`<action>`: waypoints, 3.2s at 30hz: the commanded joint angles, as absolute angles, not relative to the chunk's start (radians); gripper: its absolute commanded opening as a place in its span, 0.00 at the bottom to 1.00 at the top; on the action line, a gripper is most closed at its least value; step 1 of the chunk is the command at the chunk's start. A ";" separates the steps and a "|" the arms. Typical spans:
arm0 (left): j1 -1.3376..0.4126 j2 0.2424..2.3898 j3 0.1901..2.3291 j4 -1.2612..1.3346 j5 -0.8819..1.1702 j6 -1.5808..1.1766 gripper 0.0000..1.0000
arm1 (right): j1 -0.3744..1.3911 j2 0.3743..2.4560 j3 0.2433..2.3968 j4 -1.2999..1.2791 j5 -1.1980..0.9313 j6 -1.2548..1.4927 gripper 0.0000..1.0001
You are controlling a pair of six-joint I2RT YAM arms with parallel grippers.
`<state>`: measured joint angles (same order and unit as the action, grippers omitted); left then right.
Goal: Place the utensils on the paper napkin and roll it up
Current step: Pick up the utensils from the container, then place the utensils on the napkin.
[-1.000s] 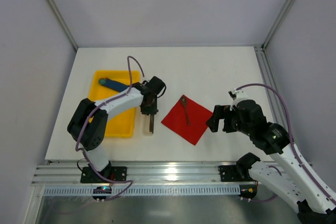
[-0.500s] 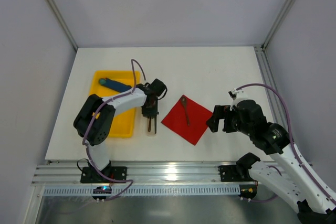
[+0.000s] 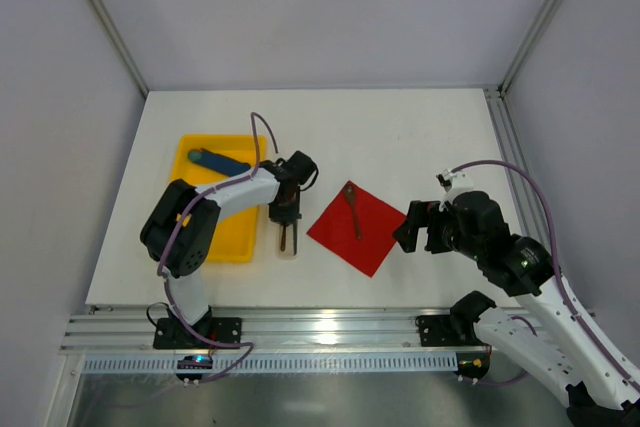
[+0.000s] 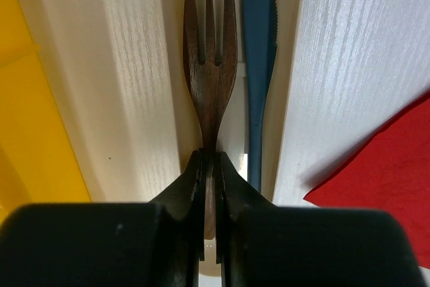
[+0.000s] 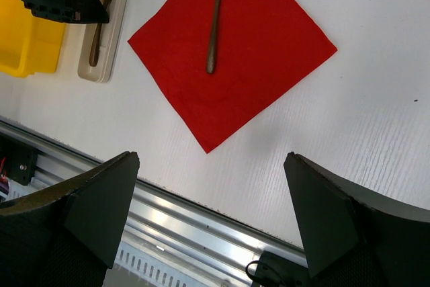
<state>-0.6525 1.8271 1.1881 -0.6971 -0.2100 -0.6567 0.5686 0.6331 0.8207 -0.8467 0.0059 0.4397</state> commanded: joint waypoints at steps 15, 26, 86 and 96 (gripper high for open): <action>-0.641 1.773 1.290 -0.793 -0.293 -0.604 0.00 | 0.572 0.630 0.841 -0.831 0.015 0.431 1.00; -0.718 1.713 1.439 -0.819 -0.207 -0.799 0.00 | 0.572 0.640 0.831 -0.821 0.012 0.437 1.00; -0.845 2.072 1.585 -0.571 -0.072 -0.999 0.18 | 0.572 0.606 0.841 -0.824 0.012 0.419 1.00; -0.850 1.987 1.612 -0.649 -0.147 -0.933 0.21 | 0.574 0.603 0.839 -0.824 0.014 0.419 1.00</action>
<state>-0.8421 2.0655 1.5803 -0.6044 -0.0929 -0.9783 0.5686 0.6064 0.8207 -0.8463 0.0055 0.4248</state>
